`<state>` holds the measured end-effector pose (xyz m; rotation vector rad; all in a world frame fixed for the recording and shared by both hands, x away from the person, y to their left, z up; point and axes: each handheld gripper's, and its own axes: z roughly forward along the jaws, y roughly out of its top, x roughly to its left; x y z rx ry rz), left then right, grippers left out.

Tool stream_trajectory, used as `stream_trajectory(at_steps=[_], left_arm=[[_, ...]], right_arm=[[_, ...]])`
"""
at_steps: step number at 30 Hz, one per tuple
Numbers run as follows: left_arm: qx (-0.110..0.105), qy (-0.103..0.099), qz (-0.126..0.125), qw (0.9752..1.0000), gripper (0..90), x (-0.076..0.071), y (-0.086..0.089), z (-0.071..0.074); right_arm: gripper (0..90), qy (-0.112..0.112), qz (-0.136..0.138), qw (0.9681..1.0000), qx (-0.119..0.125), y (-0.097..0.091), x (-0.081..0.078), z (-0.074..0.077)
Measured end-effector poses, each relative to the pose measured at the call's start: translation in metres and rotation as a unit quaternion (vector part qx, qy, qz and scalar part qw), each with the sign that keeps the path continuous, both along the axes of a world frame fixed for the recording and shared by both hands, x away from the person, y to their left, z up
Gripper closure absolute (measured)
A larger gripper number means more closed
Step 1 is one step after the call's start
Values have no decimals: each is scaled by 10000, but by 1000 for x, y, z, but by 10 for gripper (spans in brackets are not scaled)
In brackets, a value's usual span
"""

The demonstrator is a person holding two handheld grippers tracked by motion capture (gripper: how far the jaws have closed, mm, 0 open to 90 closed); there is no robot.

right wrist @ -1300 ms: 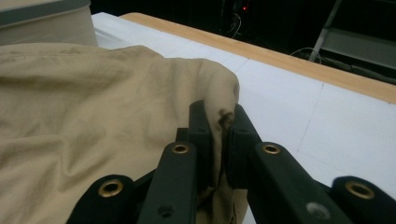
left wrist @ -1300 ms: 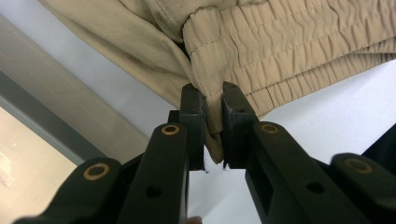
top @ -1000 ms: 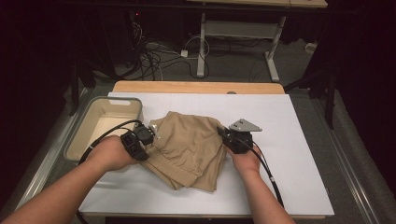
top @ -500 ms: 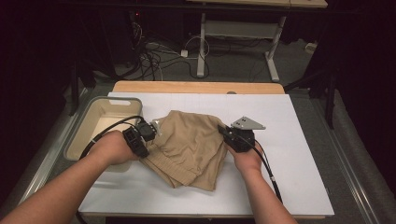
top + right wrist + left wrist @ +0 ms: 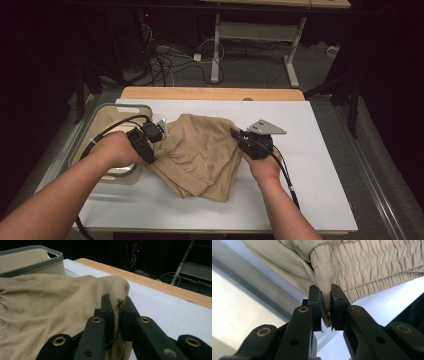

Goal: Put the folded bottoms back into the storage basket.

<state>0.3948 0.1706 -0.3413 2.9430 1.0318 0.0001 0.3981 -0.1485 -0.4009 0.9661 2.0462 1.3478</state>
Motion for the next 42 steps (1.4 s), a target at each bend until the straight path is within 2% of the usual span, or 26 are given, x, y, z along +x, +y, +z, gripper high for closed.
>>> stream_trajectory(at_steps=[11, 20, 26, 28, 35, 42], left_arm=[[129, -26, -23, 9999, 795, 2, 7, 42], [155, -184, 314, 9992, 794, 3, 36, 61], [134, -248, 531, 9982, 795, -1, 65, 62], [195, -296, 589, 9976, 795, -2, 75, 59], [148, -421, 784, 9959, 794, -2, 101, 53], [102, -452, 1019, 9937, 794, -4, 124, 46]], right_arm=[[845, -287, 125, 9995, 70, 10, -2, 36], [845, -419, 268, 9987, 120, 37, 12, 57], [844, -386, 390, 9984, 151, 62, 28, 57], [844, -377, 434, 9982, 164, 72, 33, 55], [844, -370, 571, 9976, 93, 103, 48, 47], [843, -288, 656, 9974, 71, 123, 64, 41]])
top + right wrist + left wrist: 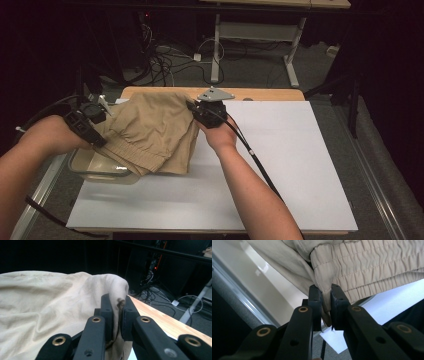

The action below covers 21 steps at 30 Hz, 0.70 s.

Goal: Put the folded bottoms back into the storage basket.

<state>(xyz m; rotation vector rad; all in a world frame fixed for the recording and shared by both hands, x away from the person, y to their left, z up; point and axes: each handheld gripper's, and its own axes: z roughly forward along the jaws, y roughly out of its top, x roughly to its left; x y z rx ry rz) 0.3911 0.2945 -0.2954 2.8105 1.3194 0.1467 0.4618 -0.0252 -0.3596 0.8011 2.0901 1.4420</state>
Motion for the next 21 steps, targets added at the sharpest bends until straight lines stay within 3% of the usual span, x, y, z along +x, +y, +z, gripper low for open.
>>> stream_trajectory(at_steps=[10, 21], left_arm=[[68, -104, 440, 9990, 794, -9, 38, 4], [69, -199, 897, 9957, 793, -17, 81, -10]], right_arm=[[843, -17, 267, 9996, 14, 42, 14, -1], [842, 153, 519, 9985, -114, 95, 42, -13]])
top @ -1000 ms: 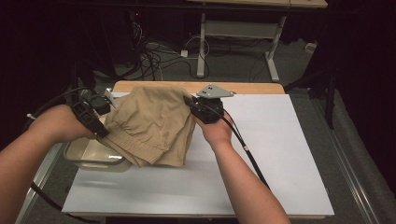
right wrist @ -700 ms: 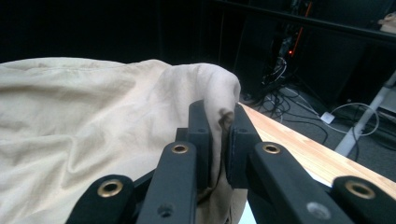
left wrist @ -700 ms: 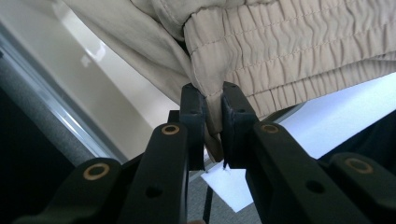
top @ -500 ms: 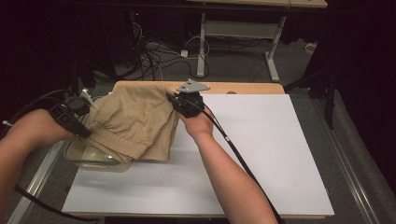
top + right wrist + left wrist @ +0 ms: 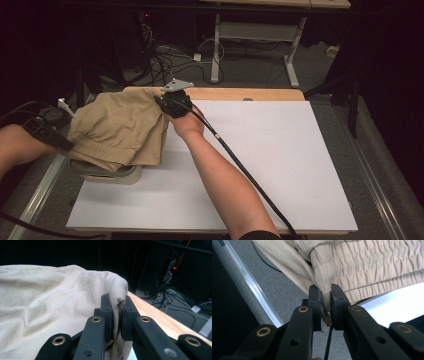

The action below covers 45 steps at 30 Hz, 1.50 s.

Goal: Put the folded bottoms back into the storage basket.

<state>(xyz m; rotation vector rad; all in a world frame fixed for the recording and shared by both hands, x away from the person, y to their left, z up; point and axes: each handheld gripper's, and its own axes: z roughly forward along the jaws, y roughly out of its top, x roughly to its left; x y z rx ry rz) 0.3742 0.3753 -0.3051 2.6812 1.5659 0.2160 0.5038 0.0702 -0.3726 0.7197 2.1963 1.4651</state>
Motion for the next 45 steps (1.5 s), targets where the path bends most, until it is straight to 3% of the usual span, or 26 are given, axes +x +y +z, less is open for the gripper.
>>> stream_trajectory(at_steps=[5, 8, 14, 19, 24, 28, 32, 35, 39, 45], left_arm=[[73, 62, 132, 9999, 794, -5, 12, -7], [123, 158, 83, 9998, 791, -6, 12, -14], [42, 197, 47, 9998, 789, -6, 13, -22], [-33, 336, -87, 9994, 786, -9, 5, -29], [8, 416, -122, 9991, 786, -9, 1, -29], [-33, 414, -106, 9991, 782, -11, 5, -27], [-56, 311, -70, 9995, 742, -12, 7, -29], [-105, 199, 31, 9997, 611, -10, 8, -26], [-283, -251, 97, 9992, 495, -9, 6, -16], [-296, -535, -89, 9981, 370, -3, -8, -16]], right_arm=[[839, 124, 101, 9998, -122, 19, 7, -11], [829, 202, 83, 9995, -216, 29, 9, -22], [828, 372, 47, 9984, -412, 31, 16, -37], [818, 348, 38, 9973, -640, 27, 20, -40], [817, 395, 7, 9975, -581, 25, 20, -39], [791, 218, 79, 9969, -749, 29, 15, -45], [618, 418, 35, 9971, -641, 25, 18, -43], [439, 501, 135, 9973, -519, 15, 16, -37], [295, 624, 289, 9971, -314, 1, 10, -35], [117, 703, 304, 9969, -181, -22, -1, -40]])
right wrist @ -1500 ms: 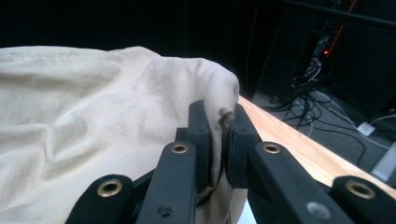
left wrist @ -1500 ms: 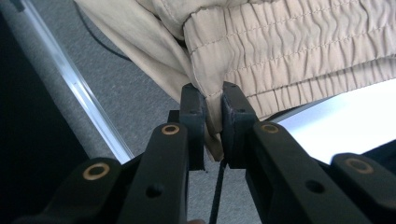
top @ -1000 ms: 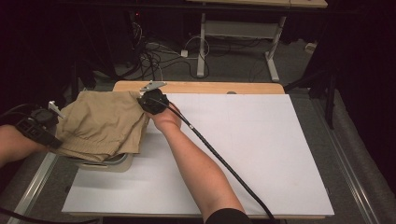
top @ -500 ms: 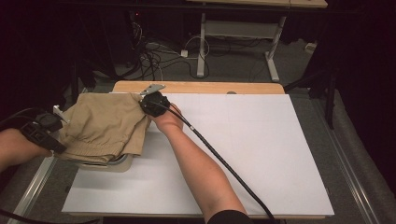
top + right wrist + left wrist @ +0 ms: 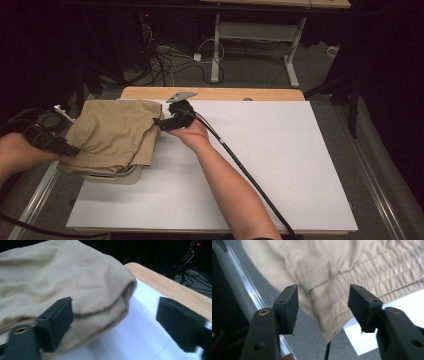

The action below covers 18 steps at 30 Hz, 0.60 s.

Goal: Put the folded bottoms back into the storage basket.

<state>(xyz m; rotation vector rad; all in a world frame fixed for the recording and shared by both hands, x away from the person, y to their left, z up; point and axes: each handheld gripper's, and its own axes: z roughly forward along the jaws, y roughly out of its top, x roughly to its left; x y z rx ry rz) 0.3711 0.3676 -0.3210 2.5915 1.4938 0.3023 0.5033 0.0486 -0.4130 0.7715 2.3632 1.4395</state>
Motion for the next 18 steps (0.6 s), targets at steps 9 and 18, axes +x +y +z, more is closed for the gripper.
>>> stream_trajectory(at_steps=[9, 18], left_arm=[[-297, -259, -188, 9990, 656, 18, -22, -24], [-37, 330, -416, 9986, 775, 32, -33, -63]], right_arm=[[2, -136, -53, 9999, 73, -37, -39, -4], [3, -393, -213, 9989, 120, -85, -79, -10]])
